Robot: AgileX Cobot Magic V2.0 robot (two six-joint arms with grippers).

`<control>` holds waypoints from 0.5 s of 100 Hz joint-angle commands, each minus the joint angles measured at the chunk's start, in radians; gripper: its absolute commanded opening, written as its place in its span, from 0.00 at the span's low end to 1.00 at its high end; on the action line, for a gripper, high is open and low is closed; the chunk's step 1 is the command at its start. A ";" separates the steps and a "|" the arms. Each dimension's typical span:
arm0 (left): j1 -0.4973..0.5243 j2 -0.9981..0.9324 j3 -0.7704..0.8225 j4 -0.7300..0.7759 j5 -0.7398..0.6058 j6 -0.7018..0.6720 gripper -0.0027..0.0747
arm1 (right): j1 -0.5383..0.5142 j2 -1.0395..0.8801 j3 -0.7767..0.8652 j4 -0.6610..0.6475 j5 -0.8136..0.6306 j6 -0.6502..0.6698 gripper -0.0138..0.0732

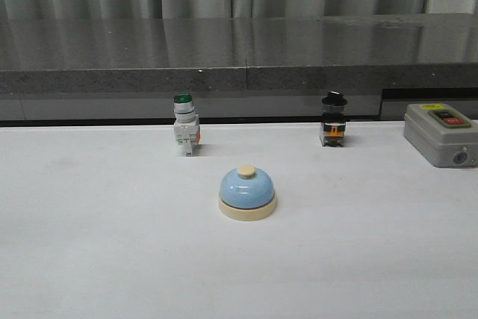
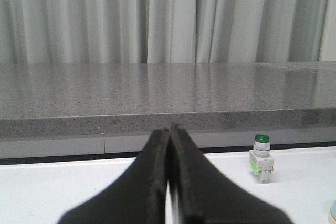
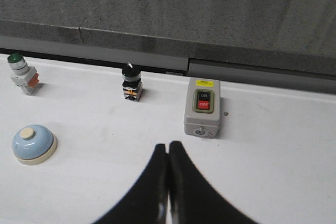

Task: Place and press bell with both arms

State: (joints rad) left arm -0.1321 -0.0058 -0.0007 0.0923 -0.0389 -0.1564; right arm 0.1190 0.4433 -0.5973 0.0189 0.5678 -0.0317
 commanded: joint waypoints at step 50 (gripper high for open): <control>0.000 -0.027 0.045 -0.001 -0.083 -0.006 0.01 | -0.007 0.001 -0.011 -0.005 -0.093 -0.011 0.09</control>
State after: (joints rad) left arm -0.1321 -0.0058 -0.0007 0.0923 -0.0389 -0.1564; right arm 0.1190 0.4419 -0.5946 0.0189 0.5660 -0.0317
